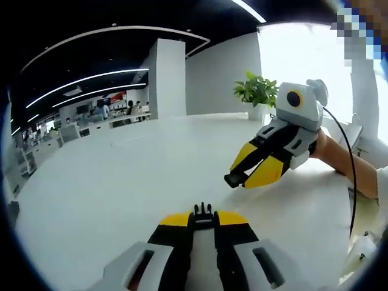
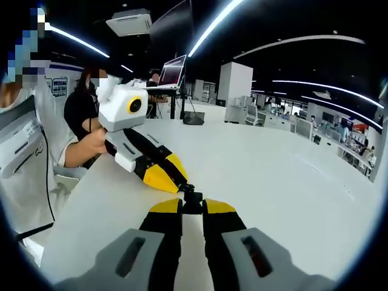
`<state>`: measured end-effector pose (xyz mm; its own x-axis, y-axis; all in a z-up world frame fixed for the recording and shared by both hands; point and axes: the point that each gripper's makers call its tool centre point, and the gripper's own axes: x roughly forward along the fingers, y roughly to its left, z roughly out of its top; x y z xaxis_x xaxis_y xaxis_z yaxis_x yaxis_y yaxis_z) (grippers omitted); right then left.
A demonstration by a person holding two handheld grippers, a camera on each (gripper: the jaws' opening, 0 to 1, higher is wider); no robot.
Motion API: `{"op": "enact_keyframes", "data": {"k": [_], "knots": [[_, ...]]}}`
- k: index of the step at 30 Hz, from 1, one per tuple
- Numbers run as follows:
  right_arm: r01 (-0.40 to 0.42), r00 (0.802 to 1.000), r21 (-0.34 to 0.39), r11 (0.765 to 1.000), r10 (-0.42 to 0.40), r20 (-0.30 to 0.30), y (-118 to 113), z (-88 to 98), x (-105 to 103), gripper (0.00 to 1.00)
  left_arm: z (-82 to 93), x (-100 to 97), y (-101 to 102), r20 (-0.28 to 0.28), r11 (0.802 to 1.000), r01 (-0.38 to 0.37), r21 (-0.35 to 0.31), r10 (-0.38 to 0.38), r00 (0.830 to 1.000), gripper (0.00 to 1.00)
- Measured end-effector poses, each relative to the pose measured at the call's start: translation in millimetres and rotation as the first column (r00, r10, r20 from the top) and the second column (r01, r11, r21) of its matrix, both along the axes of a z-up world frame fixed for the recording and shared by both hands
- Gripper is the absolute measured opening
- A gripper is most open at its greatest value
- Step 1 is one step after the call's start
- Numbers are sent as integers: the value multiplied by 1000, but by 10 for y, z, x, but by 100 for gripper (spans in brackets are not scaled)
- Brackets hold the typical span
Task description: Snap the two parts of the plastic buckle together until the buckle closes and remains connected.
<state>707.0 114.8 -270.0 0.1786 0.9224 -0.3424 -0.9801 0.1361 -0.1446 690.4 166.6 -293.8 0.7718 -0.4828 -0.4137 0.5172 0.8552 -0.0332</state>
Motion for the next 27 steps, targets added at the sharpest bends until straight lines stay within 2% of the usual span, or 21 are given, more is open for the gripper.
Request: {"op": "enact_keyframes", "data": {"k": [2,7,8,9,11,14,16,18,20,21,23,24,26,27], "knots": [[0,1000,-1,1000,0,-2,-3,-8,-3,12,1,0,11,8,1000,13,17,-13,1000,12],[-10,1000,-1,1000,10,-2,1,-11,-23,12,47,-35,43,50,989,125,84,-129,990,12],[-15,1000,0,1000,15,-3,5,-9,-32,12,65,-39,57,42,989,135,61,-137,990,12],[-19,1000,-1,1000,19,-3,7,-12,-41,12,112,-66,33,34,982,186,16,-187,982,12],[-27,1000,-4,1000,27,-6,13,-22,-58,12,122,-112,46,-8,966,257,-20,-257,966,12],[-41,999,-5,999,41,-5,23,-27,-86,12,170,-75,121,9,951,309,-24,-309,951,12],[-50,999,-4,999,50,-7,31,-27,-103,12,206,-64,133,1,939,337,-64,-338,941,12],[-54,998,-7,998,54,-9,34,-39,-110,12,267,-70,129,5,916,391,-86,-392,920,12],[-54,998,-8,999,54,-12,33,-48,-108,12,295,-88,110,6,895,435,-95,-437,900,12],[-55,998,-7,998,55,-13,33,-49,-111,12,296,-111,88,13,876,474,-87,-474,880,12],[-60,998,-3,998,60,-16,38,-47,-122,12,278,-99,76,2,866,492,-94,-494,870,12],[-63,998,-1,998,63,-17,41,-46,-129,12,265,-114,65,6,853,516,-82,-517,856,12],[-69,997,3,998,69,-20,43,-44,-140,12,226,-99,63,-7,847,525,-79,-528,850,12],[-70,997,7,998,70,-22,44,-42,-141,12,205,-111,58,-7,839,540,-67,-542,841,12]]}}
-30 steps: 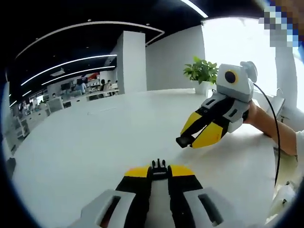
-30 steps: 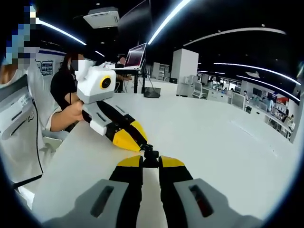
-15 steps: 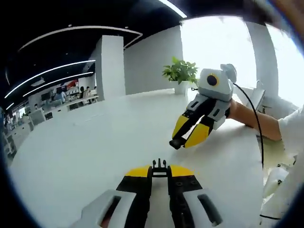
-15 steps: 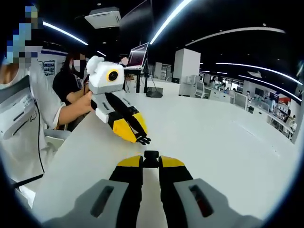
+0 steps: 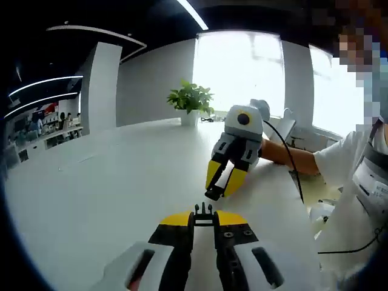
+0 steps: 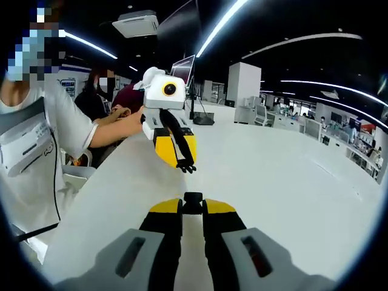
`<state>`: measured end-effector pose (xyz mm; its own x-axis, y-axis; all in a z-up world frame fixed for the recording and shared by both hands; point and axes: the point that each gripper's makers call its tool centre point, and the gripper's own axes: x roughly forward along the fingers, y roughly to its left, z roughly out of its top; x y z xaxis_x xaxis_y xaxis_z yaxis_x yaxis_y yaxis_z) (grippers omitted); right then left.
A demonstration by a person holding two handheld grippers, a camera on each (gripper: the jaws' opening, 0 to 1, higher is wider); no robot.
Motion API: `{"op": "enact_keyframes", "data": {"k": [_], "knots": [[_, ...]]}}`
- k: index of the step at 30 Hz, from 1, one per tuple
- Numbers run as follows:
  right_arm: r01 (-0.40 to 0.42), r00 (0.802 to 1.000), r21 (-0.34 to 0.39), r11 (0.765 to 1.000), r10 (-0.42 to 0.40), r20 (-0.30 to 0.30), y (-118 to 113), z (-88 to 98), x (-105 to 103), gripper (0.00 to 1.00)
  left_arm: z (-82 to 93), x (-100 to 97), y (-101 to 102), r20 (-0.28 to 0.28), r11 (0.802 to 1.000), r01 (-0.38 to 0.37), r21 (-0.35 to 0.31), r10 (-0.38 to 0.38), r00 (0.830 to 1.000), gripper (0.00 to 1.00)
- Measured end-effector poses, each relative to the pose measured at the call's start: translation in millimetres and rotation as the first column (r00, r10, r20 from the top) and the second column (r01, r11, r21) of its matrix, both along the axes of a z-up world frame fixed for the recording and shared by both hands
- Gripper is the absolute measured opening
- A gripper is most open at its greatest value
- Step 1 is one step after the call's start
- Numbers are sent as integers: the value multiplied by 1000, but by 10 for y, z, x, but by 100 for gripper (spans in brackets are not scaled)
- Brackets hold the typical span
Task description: Snap the two parts of the plastic buckle together until the buckle closes and remains connected.
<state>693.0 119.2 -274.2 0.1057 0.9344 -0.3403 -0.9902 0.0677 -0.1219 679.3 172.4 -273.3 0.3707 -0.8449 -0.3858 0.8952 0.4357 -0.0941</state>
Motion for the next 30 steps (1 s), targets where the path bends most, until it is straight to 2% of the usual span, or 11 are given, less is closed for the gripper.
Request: {"op": "enact_keyframes", "data": {"k": [8,9,13,17,20,30], "knots": [[-12,1000,-15,1000,12,4,0,-23,-11,12,-54,-42,-7,-26,997,72,-8,-72,997,12],[-17,1000,-4,1000,17,-10,10,-9,-15,12,-56,-57,-10,-32,996,85,-6,-85,996,12],[-38,999,-5,999,37,-19,55,23,-57,12,-7,-78,-27,-39,993,115,-17,-115,993,12],[-65,997,26,998,66,-42,109,81,-139,12,53,-97,-55,-33,991,135,-23,-136,990,12],[-68,997,11,998,68,-31,108,63,-144,12,54,-135,-81,-29,988,153,-5,-153,988,12],[-82,996,39,996,84,-40,82,92,-193,12,32,-201,-147,-30,982,188,29,-187,982,12]]}}
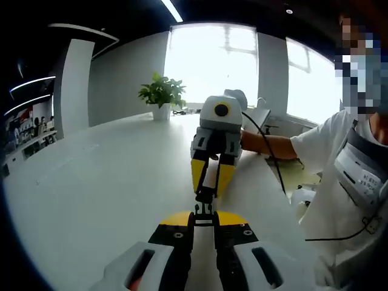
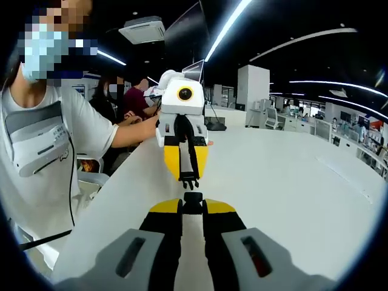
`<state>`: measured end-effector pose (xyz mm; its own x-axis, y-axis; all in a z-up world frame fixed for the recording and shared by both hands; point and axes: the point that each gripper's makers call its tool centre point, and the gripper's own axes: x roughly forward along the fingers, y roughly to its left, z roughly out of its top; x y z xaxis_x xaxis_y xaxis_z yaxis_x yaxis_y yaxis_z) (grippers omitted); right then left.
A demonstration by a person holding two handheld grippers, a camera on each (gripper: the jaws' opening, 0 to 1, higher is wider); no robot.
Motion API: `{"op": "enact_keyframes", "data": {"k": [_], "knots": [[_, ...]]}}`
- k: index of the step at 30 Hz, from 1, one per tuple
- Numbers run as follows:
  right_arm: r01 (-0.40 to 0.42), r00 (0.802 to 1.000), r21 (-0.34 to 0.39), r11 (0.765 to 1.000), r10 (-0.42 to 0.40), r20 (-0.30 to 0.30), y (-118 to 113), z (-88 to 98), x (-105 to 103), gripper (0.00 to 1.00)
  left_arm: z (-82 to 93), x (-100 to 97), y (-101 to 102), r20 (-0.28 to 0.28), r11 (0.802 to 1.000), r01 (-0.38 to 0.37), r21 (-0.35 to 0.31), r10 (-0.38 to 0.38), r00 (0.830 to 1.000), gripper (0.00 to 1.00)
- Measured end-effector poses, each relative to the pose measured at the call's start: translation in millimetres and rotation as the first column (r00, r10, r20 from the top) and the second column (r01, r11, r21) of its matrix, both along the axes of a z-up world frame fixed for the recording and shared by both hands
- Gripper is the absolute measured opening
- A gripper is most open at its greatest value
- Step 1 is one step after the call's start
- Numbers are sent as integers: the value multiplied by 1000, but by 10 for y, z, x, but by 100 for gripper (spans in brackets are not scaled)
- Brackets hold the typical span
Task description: Snap the two parts of the plastic buckle together until the buckle closes and remains connected.
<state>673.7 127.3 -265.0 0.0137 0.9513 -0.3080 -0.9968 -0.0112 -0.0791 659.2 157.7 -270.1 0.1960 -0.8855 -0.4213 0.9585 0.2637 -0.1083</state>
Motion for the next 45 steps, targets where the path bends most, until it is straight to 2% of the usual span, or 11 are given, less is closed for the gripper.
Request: {"op": "enact_keyframes", "data": {"k": [18,26,35,39,45], "knots": [[-28,999,26,999,28,-20,24,30,-129,12,9,-104,-80,7,999,34,-7,-34,999,12],[-57,998,-56,997,57,-7,64,-165,-123,12,-154,-68,-61,7,997,66,43,-66,998,12],[-55,998,-167,984,61,32,110,-276,-121,12,-293,-50,-44,-9,989,83,119,-82,997,12],[-39,998,-173,984,47,43,105,-265,-120,12,-299,-62,-37,-4,989,77,126,-77,997,13],[-11,999,-177,984,18,38,38,-252,-123,16,-298,-75,4,5,989,62,132,-63,998,21]]}}
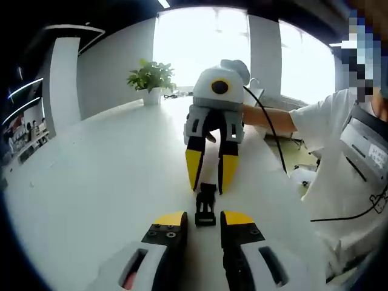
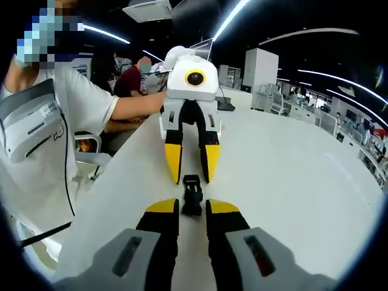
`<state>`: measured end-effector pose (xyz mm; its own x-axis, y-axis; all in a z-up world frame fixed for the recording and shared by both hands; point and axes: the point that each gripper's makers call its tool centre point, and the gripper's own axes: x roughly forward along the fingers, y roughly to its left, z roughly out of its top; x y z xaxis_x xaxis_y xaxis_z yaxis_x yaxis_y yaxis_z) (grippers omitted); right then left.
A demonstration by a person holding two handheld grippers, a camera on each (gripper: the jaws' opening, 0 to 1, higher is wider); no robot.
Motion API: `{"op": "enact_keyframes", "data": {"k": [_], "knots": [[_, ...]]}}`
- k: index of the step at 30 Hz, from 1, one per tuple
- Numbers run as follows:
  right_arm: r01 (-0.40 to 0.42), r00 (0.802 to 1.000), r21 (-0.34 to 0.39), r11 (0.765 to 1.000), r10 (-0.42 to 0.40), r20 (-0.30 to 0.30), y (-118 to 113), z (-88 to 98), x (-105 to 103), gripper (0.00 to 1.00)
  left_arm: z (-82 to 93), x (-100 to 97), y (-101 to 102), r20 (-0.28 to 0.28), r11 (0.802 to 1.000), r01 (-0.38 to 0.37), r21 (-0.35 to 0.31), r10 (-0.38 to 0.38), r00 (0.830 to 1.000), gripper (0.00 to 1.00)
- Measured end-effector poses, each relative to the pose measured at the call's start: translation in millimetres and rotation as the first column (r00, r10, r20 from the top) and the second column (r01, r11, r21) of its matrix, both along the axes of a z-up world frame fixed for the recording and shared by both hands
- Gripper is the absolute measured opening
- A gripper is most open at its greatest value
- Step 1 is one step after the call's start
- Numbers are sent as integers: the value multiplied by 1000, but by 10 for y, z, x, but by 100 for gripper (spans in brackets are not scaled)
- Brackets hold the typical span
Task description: Snap the two parts of the plastic buckle together until the buckle closes and remains connected.
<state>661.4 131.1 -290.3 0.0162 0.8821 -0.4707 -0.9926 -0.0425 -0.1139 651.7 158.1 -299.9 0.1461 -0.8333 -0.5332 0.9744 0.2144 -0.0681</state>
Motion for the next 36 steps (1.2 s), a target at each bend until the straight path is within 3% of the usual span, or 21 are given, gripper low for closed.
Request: {"op": "enact_keyframes", "data": {"k": [4,11,20,28,36], "knots": [[23,1000,-10,1000,-23,2,-45,-13,12,16,-7,-12,44,11,1000,-16,16,15,1000,21],[58,998,-15,998,-58,14,-86,-31,49,11,-19,23,72,17,999,-25,24,25,1000,12],[73,997,-9,997,-73,-1,-74,-44,97,11,-22,91,62,22,999,-17,44,16,1000,12],[94,995,-2,996,-94,20,-36,-38,99,11,-19,82,36,14,999,-19,33,19,1000,12],[198,978,1,980,-198,60,-42,-20,109,10,-5,85,42,19,993,-118,26,118,993,11]]}}
